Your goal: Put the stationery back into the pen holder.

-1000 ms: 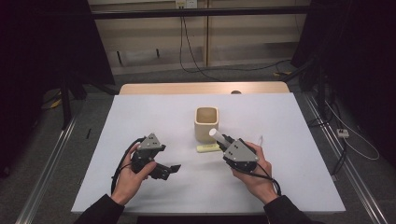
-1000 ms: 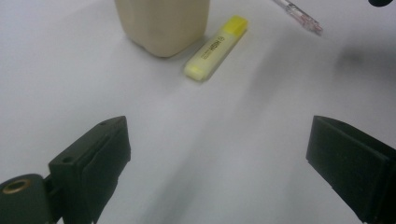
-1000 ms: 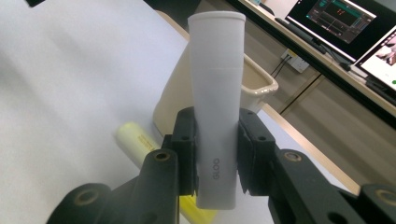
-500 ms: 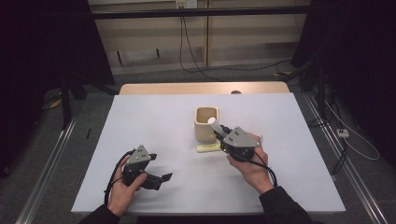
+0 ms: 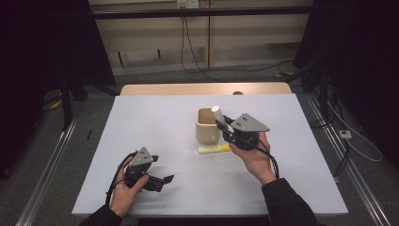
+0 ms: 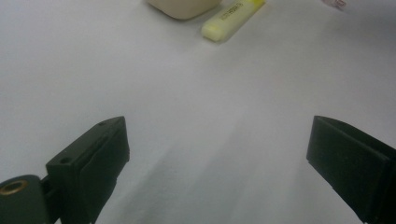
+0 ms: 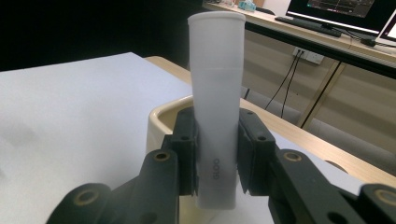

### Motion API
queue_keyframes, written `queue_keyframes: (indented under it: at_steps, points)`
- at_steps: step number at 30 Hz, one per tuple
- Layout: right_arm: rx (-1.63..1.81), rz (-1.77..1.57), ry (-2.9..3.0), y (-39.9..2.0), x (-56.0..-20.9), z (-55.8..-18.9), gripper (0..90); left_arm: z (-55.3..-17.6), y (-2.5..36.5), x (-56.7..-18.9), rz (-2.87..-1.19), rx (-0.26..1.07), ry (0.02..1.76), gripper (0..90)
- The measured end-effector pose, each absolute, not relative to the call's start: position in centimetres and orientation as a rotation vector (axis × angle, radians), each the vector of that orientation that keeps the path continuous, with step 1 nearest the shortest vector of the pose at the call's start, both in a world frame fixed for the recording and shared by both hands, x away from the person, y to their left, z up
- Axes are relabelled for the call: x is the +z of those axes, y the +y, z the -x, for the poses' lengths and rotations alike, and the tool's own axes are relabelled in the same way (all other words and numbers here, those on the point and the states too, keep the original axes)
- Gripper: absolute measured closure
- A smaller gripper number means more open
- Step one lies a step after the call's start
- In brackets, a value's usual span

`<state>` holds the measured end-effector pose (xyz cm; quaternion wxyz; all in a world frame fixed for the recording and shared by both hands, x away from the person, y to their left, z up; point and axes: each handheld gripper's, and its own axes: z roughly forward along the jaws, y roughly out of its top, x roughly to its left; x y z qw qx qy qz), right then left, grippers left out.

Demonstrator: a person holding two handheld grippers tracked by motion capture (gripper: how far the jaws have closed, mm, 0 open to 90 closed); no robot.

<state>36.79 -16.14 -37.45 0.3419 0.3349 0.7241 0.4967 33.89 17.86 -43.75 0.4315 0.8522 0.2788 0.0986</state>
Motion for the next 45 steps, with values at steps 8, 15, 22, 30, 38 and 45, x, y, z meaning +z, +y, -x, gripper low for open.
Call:
queue_keyframes:
  at_steps: [8, 15, 22, 30, 38, 45]
  points:
    - [1.315, -0.893, 1.872, -15.8, -36.4, -38.4, 70.9, -33.9, 17.9, -43.7, -2.120, 0.251, 0.700, 5.8]
    - [1.316, -0.908, 1.876, -15.1, -36.0, -40.1, 70.9, -33.9, 17.9, -43.7, -2.125, 0.250, 0.701, 5.8]
    - [1.305, -0.918, 1.889, -14.1, -36.5, -41.6, 70.9, -33.9, 18.1, -43.6, -2.115, 0.260, 0.719, 5.8]
    - [1.330, -0.988, 1.893, -13.5, -37.5, -42.7, 70.9, -34.0, 18.1, -43.6, -2.112, 0.279, 0.725, 5.8]
    - [1.362, -1.078, 1.870, -13.5, -39.3, -43.1, 70.9, -34.1, 18.1, -43.7, -2.104, 0.266, 0.732, 5.8]
    - [1.363, -1.070, 1.886, -13.2, -39.7, -43.0, 70.7, -34.1, 18.1, -43.7, -2.113, 0.277, 0.740, 5.8]
